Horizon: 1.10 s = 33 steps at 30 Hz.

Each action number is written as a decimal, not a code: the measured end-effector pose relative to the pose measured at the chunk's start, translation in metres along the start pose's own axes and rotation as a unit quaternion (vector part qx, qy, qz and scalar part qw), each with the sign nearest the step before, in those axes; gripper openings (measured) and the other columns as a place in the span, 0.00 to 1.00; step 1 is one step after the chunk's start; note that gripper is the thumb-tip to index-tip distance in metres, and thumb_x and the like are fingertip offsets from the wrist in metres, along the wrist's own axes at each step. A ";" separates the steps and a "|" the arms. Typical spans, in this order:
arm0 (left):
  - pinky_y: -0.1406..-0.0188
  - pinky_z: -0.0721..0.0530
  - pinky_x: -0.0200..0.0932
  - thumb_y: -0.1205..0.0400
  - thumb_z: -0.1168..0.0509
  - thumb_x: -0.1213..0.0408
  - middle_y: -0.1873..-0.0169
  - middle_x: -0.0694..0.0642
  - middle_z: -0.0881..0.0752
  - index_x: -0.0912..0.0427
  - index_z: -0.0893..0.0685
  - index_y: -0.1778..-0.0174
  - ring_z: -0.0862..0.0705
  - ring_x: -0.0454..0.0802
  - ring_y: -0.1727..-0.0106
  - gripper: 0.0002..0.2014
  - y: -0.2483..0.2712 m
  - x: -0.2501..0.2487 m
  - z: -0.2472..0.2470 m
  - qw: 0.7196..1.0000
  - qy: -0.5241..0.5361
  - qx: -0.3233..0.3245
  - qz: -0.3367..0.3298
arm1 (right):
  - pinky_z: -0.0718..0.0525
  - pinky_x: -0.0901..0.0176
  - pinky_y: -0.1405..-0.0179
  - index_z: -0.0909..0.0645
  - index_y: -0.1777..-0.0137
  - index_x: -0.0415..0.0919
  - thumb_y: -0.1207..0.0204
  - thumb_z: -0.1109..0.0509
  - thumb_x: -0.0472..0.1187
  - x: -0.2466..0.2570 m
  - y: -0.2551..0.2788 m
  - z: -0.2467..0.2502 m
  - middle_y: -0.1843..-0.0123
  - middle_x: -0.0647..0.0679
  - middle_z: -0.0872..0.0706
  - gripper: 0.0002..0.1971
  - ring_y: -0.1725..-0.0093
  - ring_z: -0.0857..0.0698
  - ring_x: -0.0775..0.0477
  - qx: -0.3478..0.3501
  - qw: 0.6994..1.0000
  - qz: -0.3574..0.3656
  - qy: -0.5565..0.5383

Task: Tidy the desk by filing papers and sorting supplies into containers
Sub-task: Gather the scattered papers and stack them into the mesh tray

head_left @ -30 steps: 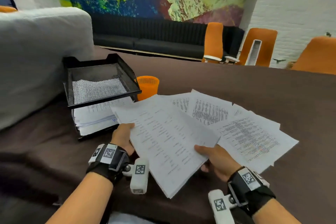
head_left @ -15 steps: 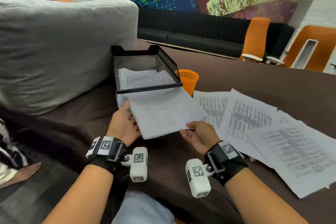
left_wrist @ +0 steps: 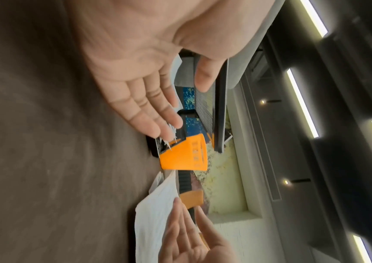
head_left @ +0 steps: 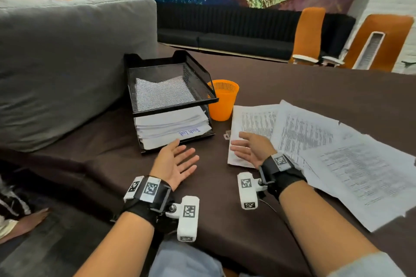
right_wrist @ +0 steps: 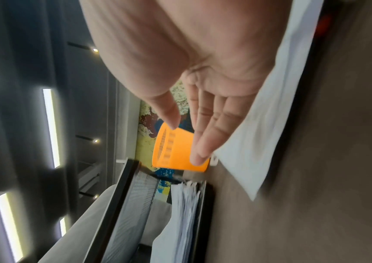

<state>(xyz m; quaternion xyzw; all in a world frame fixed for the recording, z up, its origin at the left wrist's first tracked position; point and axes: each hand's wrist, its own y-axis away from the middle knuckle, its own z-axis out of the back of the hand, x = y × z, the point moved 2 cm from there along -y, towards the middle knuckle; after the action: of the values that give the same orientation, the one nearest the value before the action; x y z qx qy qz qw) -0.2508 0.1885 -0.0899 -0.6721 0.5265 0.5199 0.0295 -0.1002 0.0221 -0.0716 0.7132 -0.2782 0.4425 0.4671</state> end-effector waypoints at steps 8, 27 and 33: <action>0.50 0.16 0.51 0.17 0.35 0.52 0.47 0.58 0.10 0.58 0.18 0.45 0.11 0.57 0.48 0.13 0.011 0.028 -0.057 0.990 -0.125 0.069 -0.006 | 0.15 0.55 0.62 0.18 0.43 0.37 0.17 0.34 0.41 0.015 0.040 0.107 0.50 0.37 0.09 0.09 0.59 0.12 0.44 -0.140 0.978 0.101 0.116; 0.37 0.21 0.50 0.21 0.27 0.58 0.37 0.61 0.18 0.67 0.33 0.21 0.20 0.63 0.35 0.36 -0.044 0.088 -0.233 0.790 -0.596 0.054 -0.134 | 0.24 0.45 0.28 0.48 0.14 0.44 0.27 0.29 0.47 -0.001 0.054 0.218 0.20 0.42 0.30 0.44 0.24 0.27 0.38 -0.153 0.727 0.001 0.670; 0.70 0.28 0.37 0.16 0.35 0.63 0.50 0.58 0.19 0.69 0.19 0.45 0.25 0.52 0.59 0.11 -0.046 0.093 -0.237 0.746 -0.647 0.081 -0.136 | 0.20 0.50 0.45 0.25 0.25 0.51 0.17 0.44 0.39 0.015 0.068 0.211 0.33 0.46 0.15 0.22 0.38 0.16 0.38 -0.230 0.674 0.118 0.692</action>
<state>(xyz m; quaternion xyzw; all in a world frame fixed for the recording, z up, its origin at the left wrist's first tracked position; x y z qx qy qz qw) -0.0678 0.0070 -0.0723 -0.2344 0.3249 0.7758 0.4875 -0.0704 -0.1978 -0.0654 0.0348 -0.0503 0.7825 0.6197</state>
